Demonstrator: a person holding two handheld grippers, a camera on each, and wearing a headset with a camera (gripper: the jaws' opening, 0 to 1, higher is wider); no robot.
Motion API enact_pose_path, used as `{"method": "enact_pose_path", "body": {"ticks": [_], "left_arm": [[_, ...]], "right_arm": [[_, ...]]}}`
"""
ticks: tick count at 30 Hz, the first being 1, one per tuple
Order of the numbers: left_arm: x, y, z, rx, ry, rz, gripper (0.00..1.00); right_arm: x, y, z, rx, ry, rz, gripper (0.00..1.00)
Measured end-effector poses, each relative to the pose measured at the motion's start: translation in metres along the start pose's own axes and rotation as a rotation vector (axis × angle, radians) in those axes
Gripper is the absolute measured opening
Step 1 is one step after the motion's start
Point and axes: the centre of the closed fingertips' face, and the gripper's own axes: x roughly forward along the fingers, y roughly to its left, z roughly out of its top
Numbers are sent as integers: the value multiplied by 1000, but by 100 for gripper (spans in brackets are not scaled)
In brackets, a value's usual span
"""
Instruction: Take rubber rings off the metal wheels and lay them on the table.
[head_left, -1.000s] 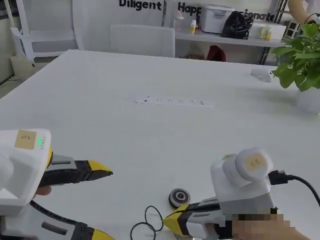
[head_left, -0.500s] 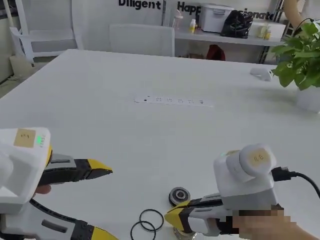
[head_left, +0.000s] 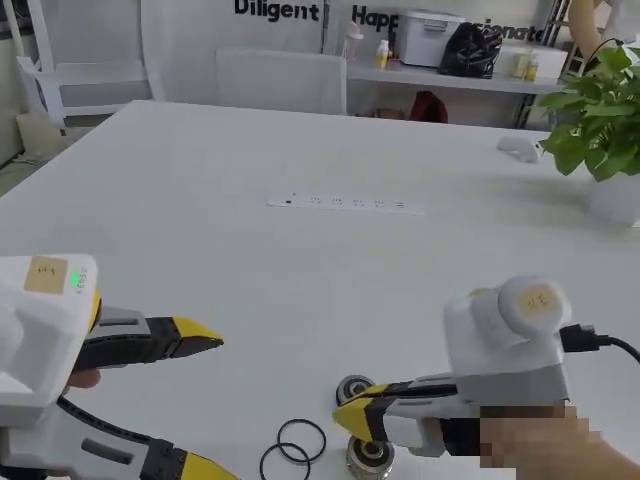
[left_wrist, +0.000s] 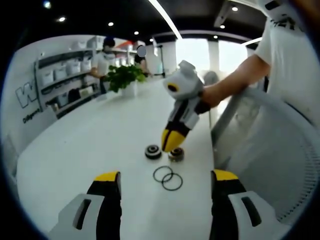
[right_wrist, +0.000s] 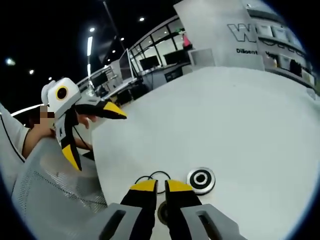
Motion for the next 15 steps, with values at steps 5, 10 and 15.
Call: {"method": "enact_pose_path", "body": {"ticks": [5, 10, 15], "left_arm": [[-1, 0, 1, 1, -3, 1, 75], [-1, 1, 2, 0, -10, 4, 74], [-1, 0, 2, 3, -8, 2, 74]], "right_arm": [[-5, -3, 6, 20, -29, -4, 5], [-10, -3, 12, 35, -57, 2, 10], [-13, -3, 16, 30, -70, 1, 13]]}}
